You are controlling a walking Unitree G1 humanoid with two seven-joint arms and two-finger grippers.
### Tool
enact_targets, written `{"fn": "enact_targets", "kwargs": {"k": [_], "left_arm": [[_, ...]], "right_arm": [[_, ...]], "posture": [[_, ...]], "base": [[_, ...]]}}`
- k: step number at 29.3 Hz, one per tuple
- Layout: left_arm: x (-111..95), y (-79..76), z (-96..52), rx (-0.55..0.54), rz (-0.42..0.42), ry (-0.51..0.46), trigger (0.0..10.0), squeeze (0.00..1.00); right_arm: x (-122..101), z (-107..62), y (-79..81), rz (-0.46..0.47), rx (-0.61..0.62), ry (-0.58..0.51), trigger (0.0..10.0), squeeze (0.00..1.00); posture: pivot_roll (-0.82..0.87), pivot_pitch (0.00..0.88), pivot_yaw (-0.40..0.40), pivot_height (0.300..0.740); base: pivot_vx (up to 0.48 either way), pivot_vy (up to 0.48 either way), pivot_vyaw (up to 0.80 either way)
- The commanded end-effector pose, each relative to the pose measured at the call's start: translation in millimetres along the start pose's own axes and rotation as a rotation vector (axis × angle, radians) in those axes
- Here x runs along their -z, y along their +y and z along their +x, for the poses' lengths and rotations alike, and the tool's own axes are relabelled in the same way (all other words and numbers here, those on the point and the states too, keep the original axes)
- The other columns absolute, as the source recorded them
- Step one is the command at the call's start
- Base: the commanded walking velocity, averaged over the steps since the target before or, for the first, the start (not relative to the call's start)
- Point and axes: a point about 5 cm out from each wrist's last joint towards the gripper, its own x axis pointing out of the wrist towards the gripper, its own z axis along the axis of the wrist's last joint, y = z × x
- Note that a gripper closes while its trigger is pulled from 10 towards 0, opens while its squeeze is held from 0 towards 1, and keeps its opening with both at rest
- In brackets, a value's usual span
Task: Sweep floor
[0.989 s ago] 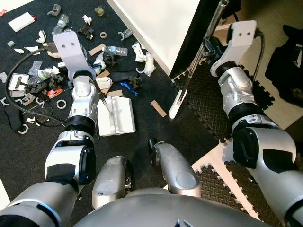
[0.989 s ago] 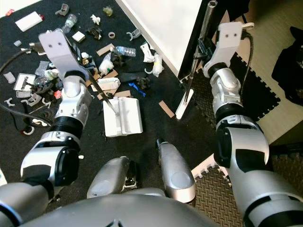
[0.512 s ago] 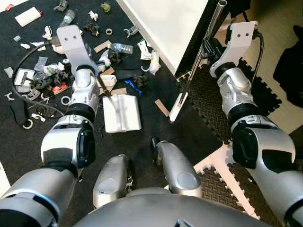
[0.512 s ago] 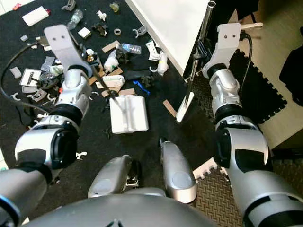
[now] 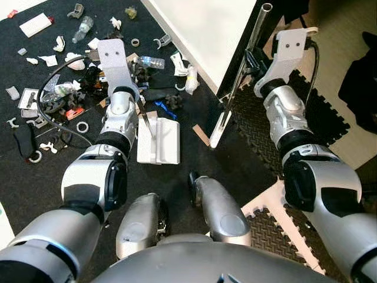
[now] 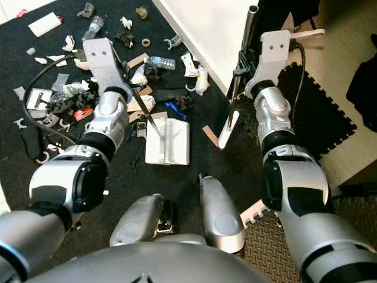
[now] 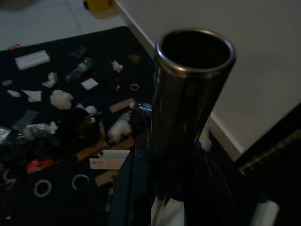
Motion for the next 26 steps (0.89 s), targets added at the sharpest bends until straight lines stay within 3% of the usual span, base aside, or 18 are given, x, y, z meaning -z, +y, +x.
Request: {"fn": "enact_targets", "kwargs": {"k": [1, 9, 10, 21, 26], "left_arm": [[-5, -14.2, 1.1, 0.055, -0.026, -0.018, 10.0, 0.00], [5, -15.9, -2.9, 0.060, -0.007, 0.010, 10.0, 0.00], [15, -11.2, -7.5, 0.035, 0.021, 0.019, 10.0, 0.00], [51, 21.2, -25.9, -0.102, 0.077, 0.111, 10.0, 0.00], [52, 41.2, -29.2, -0.212, 0.114, 0.095, 10.0, 0.00]], "right_arm": [[-1, -1.7, -0.6, -0.029, 0.011, -0.026, 10.0, 0.00], [12, -7.1, 1.5, -0.116, 0.012, 0.026, 10.0, 0.00], [17, -9.1, 3.9, -0.163, -0.005, 0.050, 10.0, 0.00], [19, -9.1, 6.3, -0.280, -0.021, 0.070, 10.0, 0.00], [21, -8.9, 12.0, -0.304, -0.045, 0.069, 10.0, 0.00]], "posture": [[-0.04, 0.108, 0.020, 0.740], [-0.03, 0.104, 0.029, 0.740], [-0.03, 0.102, 0.032, 0.740], [-0.01, 0.107, 0.037, 0.740], [-0.01, 0.106, 0.041, 0.740]], "base": [[0.000, 0.000, 0.00], [0.000, 0.000, 0.00], [0.000, 0.000, 0.00], [0.000, 0.000, 0.00], [0.000, 0.000, 0.00]]}}
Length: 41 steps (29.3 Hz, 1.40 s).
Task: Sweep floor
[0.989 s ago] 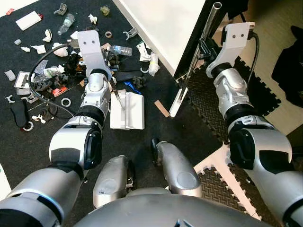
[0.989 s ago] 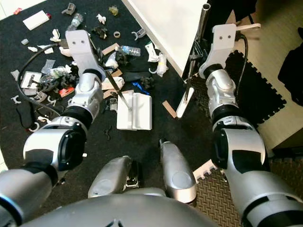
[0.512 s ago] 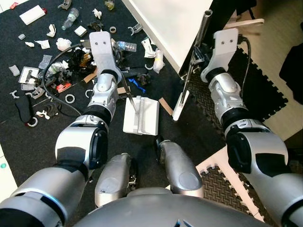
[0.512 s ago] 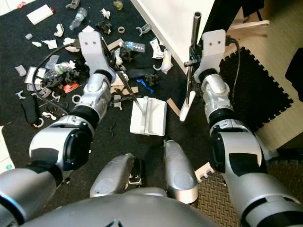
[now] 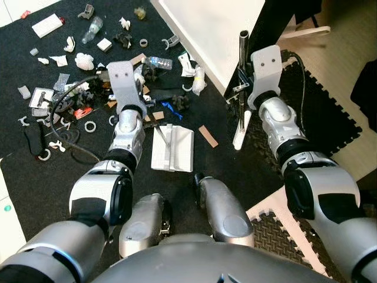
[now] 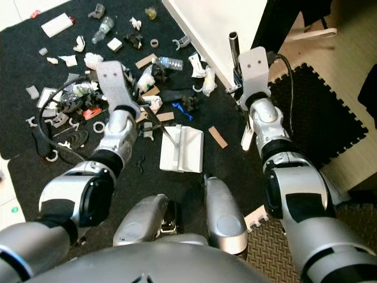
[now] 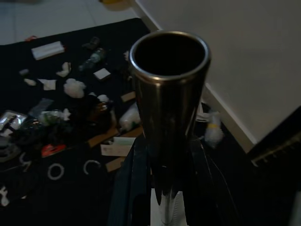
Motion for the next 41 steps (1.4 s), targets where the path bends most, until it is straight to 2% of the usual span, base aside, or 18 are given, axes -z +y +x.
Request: {"fn": "enact_targets", "kwargs": {"k": [1, 4, 8, 13, 17, 19, 27, 30, 32, 36, 37, 41], "left_arm": [[15, 30.9, -3.6, -0.103, 0.103, 0.063, 10.0, 0.00], [20, 34.9, -5.2, -0.107, 0.121, 0.087, 10.0, 0.00], [27, 38.9, -7.9, -0.105, 0.092, 0.130, 10.0, 0.00], [28, 37.7, -7.3, -0.097, 0.090, 0.144, 10.0, 0.00], [22, 39.8, -3.9, -0.107, 0.098, 0.133, 10.0, 0.00], [16, 41.1, -1.0, -0.106, 0.090, 0.117, 10.0, 0.00], [7, 39.6, 0.4, -0.088, 0.049, 0.048, 10.0, 0.00], [5, 35.3, -0.7, -0.070, 0.036, 0.019, 10.0, 0.00], [4, 28.0, -3.3, -0.042, 0.025, -0.013, 10.0, 0.00], [4, 24.2, -4.9, -0.027, 0.021, -0.026, 10.0, 0.00], [6, 22.2, -6.8, -0.014, 0.018, -0.026, 10.0, 0.00], [8, 21.5, -8.9, -0.005, 0.014, -0.025, 10.0, 0.00]], "right_arm": [[-3, 1.0, 4.9, -0.017, -0.023, -0.027, 10.0, 0.00], [-1, 0.8, 9.9, -0.033, -0.052, -0.018, 10.0, 0.00], [3, 0.5, 19.0, -0.077, -0.124, 0.009, 10.0, 0.00], [5, 0.5, 19.8, -0.078, -0.144, 0.040, 10.0, 0.00], [8, 1.0, 18.4, -0.056, -0.152, 0.075, 10.0, 0.00], [9, 2.3, 21.5, -0.071, -0.204, 0.113, 10.0, 0.00], [1, 9.1, 24.3, -0.124, -0.257, 0.141, 10.0, 0.00], [0, 9.6, 23.5, -0.112, -0.253, 0.137, 10.0, 0.00], [1, 8.5, 24.9, -0.050, -0.240, 0.124, 10.0, 0.00], [4, 7.2, 30.2, -0.025, -0.255, 0.122, 10.0, 0.00], [7, 5.4, 41.0, -0.004, -0.306, 0.129, 10.0, 0.00], [10, 3.3, 55.6, 0.029, -0.384, 0.134, 10.0, 0.00]], "posture": [[-0.01, 0.105, 0.041, 0.740], [0.00, 0.102, 0.041, 0.740], [-0.01, 0.105, 0.037, 0.740], [-0.01, 0.109, 0.031, 0.740], [-0.01, 0.126, 0.033, 0.740], [0.00, 0.140, 0.034, 0.740], [0.04, 0.213, 0.017, 0.740], [0.06, 0.221, 0.012, 0.740], [0.08, 0.229, 0.002, 0.740], [0.08, 0.228, 0.001, 0.740], [0.09, 0.226, 0.002, 0.740], [0.09, 0.225, 0.002, 0.740]], "base": [[0.000, 0.000, 0.00], [0.000, 0.000, 0.00], [0.000, 0.000, 0.00], [0.000, 0.000, 0.00], [0.000, 0.000, 0.00], [0.000, 0.000, 0.00], [0.000, 0.000, 0.00], [0.000, 0.000, 0.00], [0.000, 0.000, 0.00], [0.000, 0.000, 0.00], [0.000, 0.000, 0.00], [0.000, 0.000, 0.00]]}}
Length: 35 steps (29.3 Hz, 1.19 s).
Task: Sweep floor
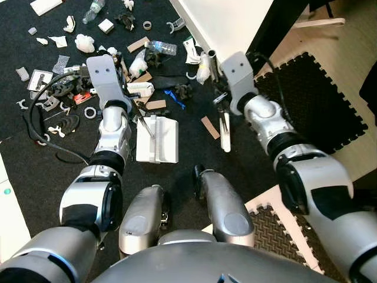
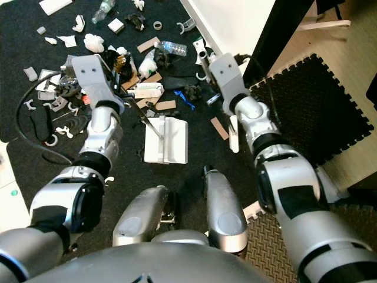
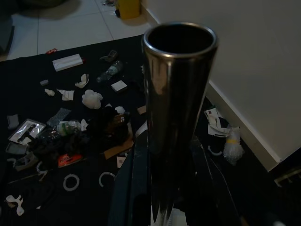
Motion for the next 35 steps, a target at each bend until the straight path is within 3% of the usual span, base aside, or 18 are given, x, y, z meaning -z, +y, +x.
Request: {"fn": "enact_targets", "kwargs": {"k": [1, 4, 8, 10, 13, 18, 19, 22, 24, 25, 29, 30, 31, 32, 35], "left_arm": [[27, 2.4, -13.3, -0.003, 0.018, 0.113, 10.0, 0.00], [29, 4.6, -15.7, -0.009, 0.015, 0.116, 10.0, 0.00], [29, 4.8, -16.3, -0.009, 0.014, 0.117, 10.0, 0.00], [29, 4.8, -16.6, -0.012, 0.012, 0.118, 10.0, 0.00], [29, 4.4, -16.6, -0.013, 0.010, 0.121, 10.0, 0.00], [29, 2.3, -16.5, -0.010, 0.006, 0.125, 10.0, 0.00], [29, -0.6, -16.4, -0.007, 0.002, 0.128, 10.0, 0.00], [29, -2.3, -16.2, -0.004, -0.001, 0.130, 10.0, 0.00], [29, -2.9, -16.2, -0.002, -0.002, 0.131, 10.0, 0.00], [29, -2.9, -16.2, -0.002, -0.002, 0.131, 10.0, 0.00], [29, -3.1, -16.7, 0.000, -0.002, 0.132, 10.0, 0.00], [29, -3.1, -16.7, 0.000, -0.002, 0.132, 10.0, 0.00], [30, -2.2, -17.6, -0.001, -0.001, 0.133, 10.0, 0.00], [30, -1.9, -18.0, -0.001, 0.000, 0.133, 10.0, 0.00], [31, -1.2, -18.4, -0.003, 0.002, 0.134, 10.0, 0.00]], "right_arm": [[7, 0.7, 12.7, 0.037, -0.080, 0.011, 10.0, 0.00], [6, 5.3, 34.0, 0.070, -0.218, 0.005, 10.0, 0.00], [5, 6.6, 40.5, 0.085, -0.265, -0.001, 10.0, 0.00], [-1, 8.9, 53.1, 0.125, -0.393, -0.036, 10.0, 0.00], [-10, 10.1, 58.1, 0.150, -0.469, -0.079, 10.0, 0.00], [-27, 11.7, 56.4, 0.202, -0.524, -0.168, 10.0, 0.00], [-48, 12.5, 45.0, 0.248, -0.517, -0.267, 10.0, 0.00], [-61, 12.0, 30.8, 0.251, -0.469, -0.324, 10.0, 0.00], [-70, 9.9, 13.9, 0.193, -0.380, -0.349, 10.0, 0.00], [-70, 9.9, 13.9, 0.193, -0.380, -0.349, 10.0, 0.00], [-75, 4.0, -15.9, 0.013, -0.176, -0.316, 10.0, 0.00], [-75, 4.0, -15.9, 0.013, -0.176, -0.316, 10.0, 0.00], [-71, 2.1, -24.5, -0.126, -0.085, -0.249, 10.0, 0.00], [-68, 1.4, -26.8, -0.183, -0.056, -0.219, 10.0, 0.00], [-60, 0.7, -29.7, -0.254, -0.018, -0.156, 10.0, 0.00]], "posture": [[0.09, 0.225, 0.001, 0.740], [0.09, 0.223, -0.001, 0.740], [0.09, 0.222, -0.004, 0.740], [0.08, 0.219, -0.008, 0.740], [0.08, 0.218, -0.010, 0.740], [0.06, 0.216, -0.015, 0.740], [0.06, 0.215, -0.018, 0.740], [0.06, 0.214, -0.018, 0.740], [0.06, 0.213, -0.018, 0.740], [0.06, 0.213, -0.018, 0.740], [0.06, 0.216, -0.017, 0.740], [0.06, 0.216, -0.017, 0.740], [0.06, 0.220, -0.016, 0.740], [0.06, 0.220, -0.016, 0.740], [0.07, 0.221, -0.017, 0.740]], "base": [[0.000, 0.000, 0.00], [0.000, 0.000, 0.00], [0.000, 0.000, 0.00], [0.000, 0.000, 0.00], [0.000, 0.000, 0.00], [0.000, 0.000, 0.00], [0.000, 0.000, 0.00], [0.000, 0.000, 0.00], [0.000, 0.000, 0.00], [0.000, 0.000, 0.00], [0.000, 0.000, 0.00], [0.000, 0.000, 0.00], [0.000, 0.000, 0.00], [0.000, 0.000, 0.00], [0.000, 0.000, 0.00]]}}
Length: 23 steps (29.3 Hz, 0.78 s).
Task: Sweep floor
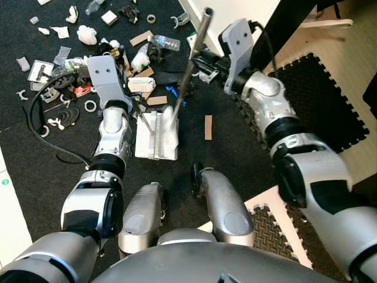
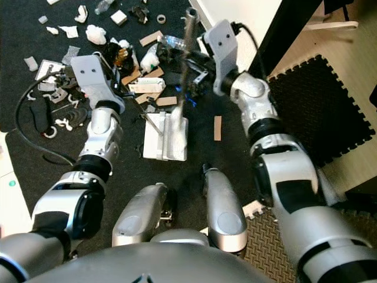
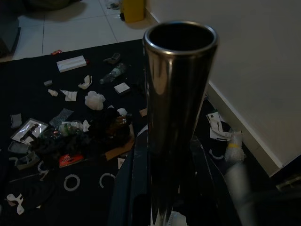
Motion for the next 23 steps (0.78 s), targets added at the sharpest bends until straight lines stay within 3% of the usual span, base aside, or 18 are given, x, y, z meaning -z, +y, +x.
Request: {"fn": "enact_targets", "kwargs": {"k": [1, 9, 10, 13, 20, 23], "left_arm": [[34, 2.2, -15.8, -0.017, 0.008, 0.162, 10.0, 0.00], [35, 3.2, -17.0, -0.018, 0.010, 0.163, 10.0, 0.00], [35, 2.4, -16.8, -0.015, 0.010, 0.163, 10.0, 0.00], [35, 1.5, -16.5, -0.012, 0.010, 0.163, 10.0, 0.00], [34, 2.5, -16.9, -0.012, 0.012, 0.162, 10.0, 0.00], [35, 4.4, -17.4, -0.015, 0.014, 0.163, 10.0, 0.00]], "right_arm": [[0, -0.7, -2.3, -0.073, 0.021, 0.013, 10.0, 0.00], [3, -4.5, -15.2, -0.187, 0.143, 0.061, 10.0, 0.00], [7, -6.1, -17.2, -0.237, 0.163, 0.099, 10.0, 0.00], [15, -7.8, -14.8, -0.259, 0.163, 0.149, 10.0, 0.00], [39, -12.5, 1.2, -0.206, 0.176, 0.225, 10.0, 0.00], [45, -13.4, 7.5, -0.129, 0.194, 0.234, 10.0, 0.00]], "posture": [[0.07, 0.221, -0.017, 0.740], [0.07, 0.210, -0.017, 0.740], [0.07, 0.209, -0.015, 0.740], [0.07, 0.209, -0.015, 0.740], [0.08, 0.211, -0.012, 0.740], [0.08, 0.211, -0.012, 0.740]], "base": [[0.000, 0.000, 0.00], [0.000, 0.000, 0.00], [0.000, 0.000, 0.00], [0.000, 0.000, 0.00], [0.000, 0.000, 0.00], [0.000, 0.000, 0.00]]}}
